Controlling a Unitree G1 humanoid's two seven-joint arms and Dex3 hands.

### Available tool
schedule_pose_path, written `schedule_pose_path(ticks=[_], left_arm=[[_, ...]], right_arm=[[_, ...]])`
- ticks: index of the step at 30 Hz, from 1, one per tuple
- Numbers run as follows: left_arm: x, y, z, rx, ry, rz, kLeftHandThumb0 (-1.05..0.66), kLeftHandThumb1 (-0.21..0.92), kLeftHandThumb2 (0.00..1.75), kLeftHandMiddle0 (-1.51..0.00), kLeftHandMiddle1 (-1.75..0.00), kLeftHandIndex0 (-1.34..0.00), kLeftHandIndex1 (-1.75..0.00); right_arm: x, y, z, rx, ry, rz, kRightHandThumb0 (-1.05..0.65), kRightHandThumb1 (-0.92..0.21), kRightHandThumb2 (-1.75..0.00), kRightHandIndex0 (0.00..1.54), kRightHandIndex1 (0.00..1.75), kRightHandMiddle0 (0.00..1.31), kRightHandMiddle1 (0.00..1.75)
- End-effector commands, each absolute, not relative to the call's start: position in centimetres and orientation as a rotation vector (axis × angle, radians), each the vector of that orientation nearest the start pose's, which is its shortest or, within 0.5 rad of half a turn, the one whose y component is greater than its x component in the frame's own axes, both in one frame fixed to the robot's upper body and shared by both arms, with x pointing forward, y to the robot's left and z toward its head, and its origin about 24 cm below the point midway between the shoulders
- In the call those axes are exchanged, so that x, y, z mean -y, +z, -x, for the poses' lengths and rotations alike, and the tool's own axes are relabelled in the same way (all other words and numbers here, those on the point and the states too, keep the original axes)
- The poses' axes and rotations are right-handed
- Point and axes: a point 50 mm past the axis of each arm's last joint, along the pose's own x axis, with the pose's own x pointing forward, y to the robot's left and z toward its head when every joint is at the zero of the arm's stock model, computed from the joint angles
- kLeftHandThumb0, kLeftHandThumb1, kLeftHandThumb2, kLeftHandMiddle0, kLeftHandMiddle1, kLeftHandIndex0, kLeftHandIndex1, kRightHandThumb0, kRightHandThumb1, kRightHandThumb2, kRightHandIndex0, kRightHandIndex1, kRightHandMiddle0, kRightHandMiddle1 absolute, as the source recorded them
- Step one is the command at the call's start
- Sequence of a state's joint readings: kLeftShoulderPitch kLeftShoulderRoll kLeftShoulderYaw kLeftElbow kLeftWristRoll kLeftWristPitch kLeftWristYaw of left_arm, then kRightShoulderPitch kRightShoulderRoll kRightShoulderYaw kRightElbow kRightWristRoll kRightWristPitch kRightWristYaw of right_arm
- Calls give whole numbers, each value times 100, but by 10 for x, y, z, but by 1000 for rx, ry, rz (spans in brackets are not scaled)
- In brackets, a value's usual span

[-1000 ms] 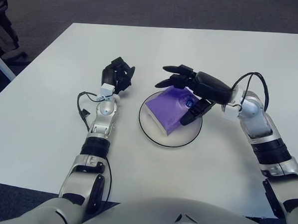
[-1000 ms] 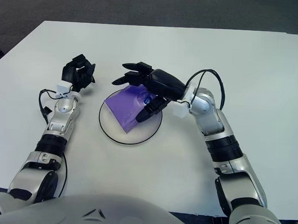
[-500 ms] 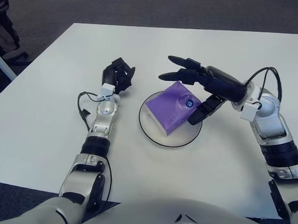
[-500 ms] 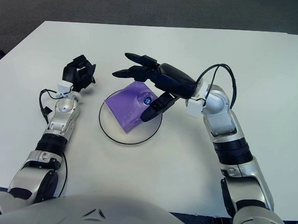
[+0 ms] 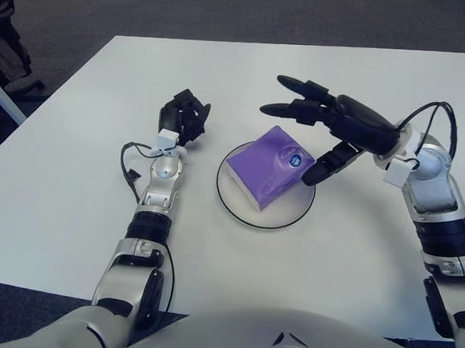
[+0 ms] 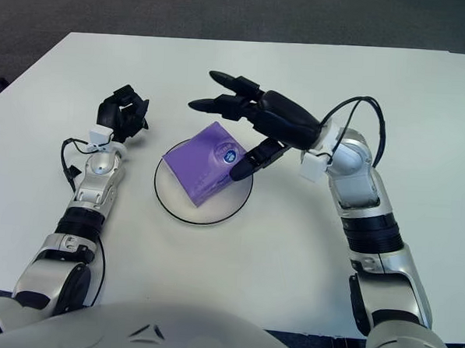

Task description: Put the tissue paper into the plate.

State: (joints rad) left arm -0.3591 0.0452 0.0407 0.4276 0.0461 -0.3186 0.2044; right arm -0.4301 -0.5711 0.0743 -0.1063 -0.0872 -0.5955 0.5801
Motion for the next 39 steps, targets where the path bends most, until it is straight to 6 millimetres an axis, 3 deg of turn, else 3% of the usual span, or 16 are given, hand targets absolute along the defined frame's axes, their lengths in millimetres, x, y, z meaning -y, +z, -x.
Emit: schedule_pose_path(ticks=[1, 9, 18, 32, 39], left_arm=[[-149, 9, -281, 16, 170, -33, -38, 92, 31, -103, -175, -93, -175], [-149, 10, -281, 17, 173, -34, -37, 92, 31, -102, -175, -93, -175], [-150, 11, -281, 18, 175, -32, -37, 92, 32, -102, -175, -92, -175], [-150, 12, -281, 21, 177, -32, -37, 92, 32, -101, -175, -92, -175], [-149, 13, -281, 24, 177, -31, -36, 92, 32, -101, -175, -92, -175]], right_arm=[[165, 213, -265, 832, 698, 943, -49, -92, -10, 35, 1, 32, 5], [178, 212, -269, 783, 616, 892, -51, -92, -11, 32, 0, 30, 3], [189, 207, -269, 734, 374, 891, -57, -92, -15, 33, 1, 30, 2], [209, 182, -269, 634, 128, 687, -54, -92, -20, 40, 3, 39, 5], [215, 169, -268, 607, 38, 590, -51, -92, -34, 48, 4, 45, 8]])
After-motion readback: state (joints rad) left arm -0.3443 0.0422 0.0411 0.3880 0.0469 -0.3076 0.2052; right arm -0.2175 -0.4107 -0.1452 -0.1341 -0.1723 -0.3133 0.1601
